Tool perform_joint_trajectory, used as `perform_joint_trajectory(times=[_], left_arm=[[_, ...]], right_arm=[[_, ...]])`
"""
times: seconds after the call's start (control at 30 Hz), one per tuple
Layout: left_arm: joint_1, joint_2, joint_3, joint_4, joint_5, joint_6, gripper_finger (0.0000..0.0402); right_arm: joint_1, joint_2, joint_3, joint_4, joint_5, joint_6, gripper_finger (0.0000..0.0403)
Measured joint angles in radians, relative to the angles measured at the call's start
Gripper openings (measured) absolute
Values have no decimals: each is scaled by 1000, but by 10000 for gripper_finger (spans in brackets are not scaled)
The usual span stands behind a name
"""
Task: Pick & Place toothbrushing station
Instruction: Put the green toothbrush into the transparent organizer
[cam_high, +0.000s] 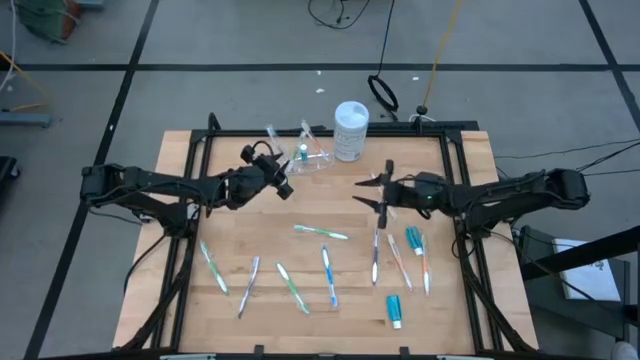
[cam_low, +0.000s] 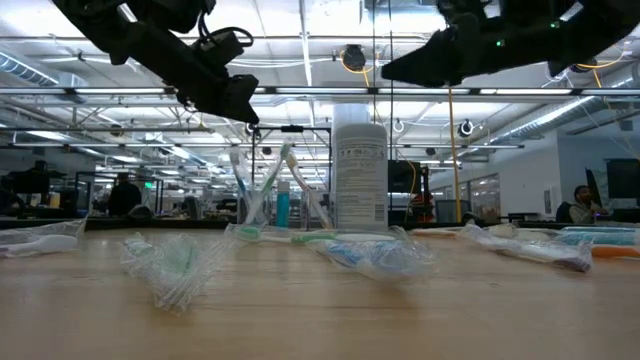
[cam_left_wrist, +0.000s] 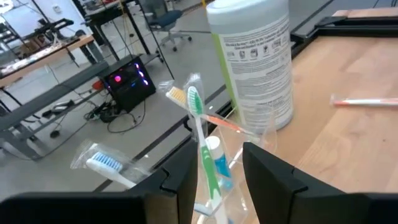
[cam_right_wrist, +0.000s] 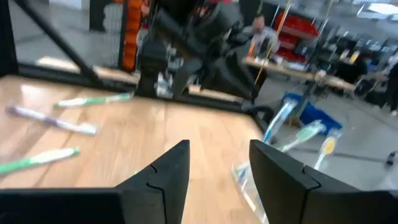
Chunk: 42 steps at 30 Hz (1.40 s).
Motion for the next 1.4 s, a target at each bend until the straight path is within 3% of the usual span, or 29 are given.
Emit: perform_joint_trajectory(times=[0.23, 0.33, 0.67, 1.03, 1.17, 1.4], left_arm=[[6, 0, 0, 9, -1, 31, 134], [11, 0, 0, 11, -1, 38, 134], [11, 0, 0, 11, -1, 61, 134], [11, 0, 0, 10, -1, 61, 134], [11, 0, 0, 9, -1, 61, 134], [9, 0, 0, -9, 0, 60, 134]], right_arm=[[24, 195, 196, -276, -57, 40, 157], [43, 326, 269, -284, -107, 50, 157], [77, 714, 530, -395, -108, 99, 157], [73, 892, 632, -411, -108, 129, 154], [62, 891, 632, -414, -105, 129, 120], [31, 863, 632, -440, -103, 127, 9]])
